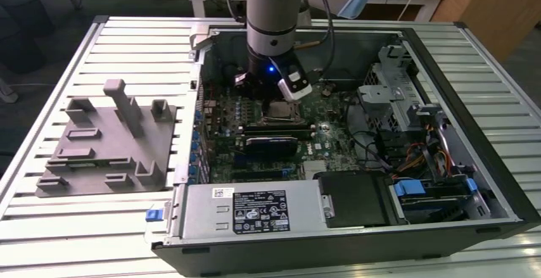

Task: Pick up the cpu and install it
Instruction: 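Close the cpu cover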

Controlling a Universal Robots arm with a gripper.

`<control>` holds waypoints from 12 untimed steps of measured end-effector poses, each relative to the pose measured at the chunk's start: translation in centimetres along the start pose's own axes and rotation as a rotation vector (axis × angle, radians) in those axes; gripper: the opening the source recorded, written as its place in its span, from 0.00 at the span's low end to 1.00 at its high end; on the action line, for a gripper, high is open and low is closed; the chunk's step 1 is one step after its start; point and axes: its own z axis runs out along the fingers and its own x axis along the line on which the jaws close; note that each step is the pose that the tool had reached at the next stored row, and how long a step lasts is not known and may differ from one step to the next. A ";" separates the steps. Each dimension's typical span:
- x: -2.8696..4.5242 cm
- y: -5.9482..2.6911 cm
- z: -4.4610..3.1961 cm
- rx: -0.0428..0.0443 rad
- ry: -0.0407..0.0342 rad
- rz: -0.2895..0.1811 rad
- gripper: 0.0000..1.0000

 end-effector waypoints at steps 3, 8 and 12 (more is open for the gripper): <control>0.01 0.00 0.00 -0.0063 -0.0003 0.000 0.11; 0.00 0.01 0.01 -0.0218 -0.0008 0.000 0.11; -0.07 -0.02 0.02 -0.0219 -0.0006 0.000 0.11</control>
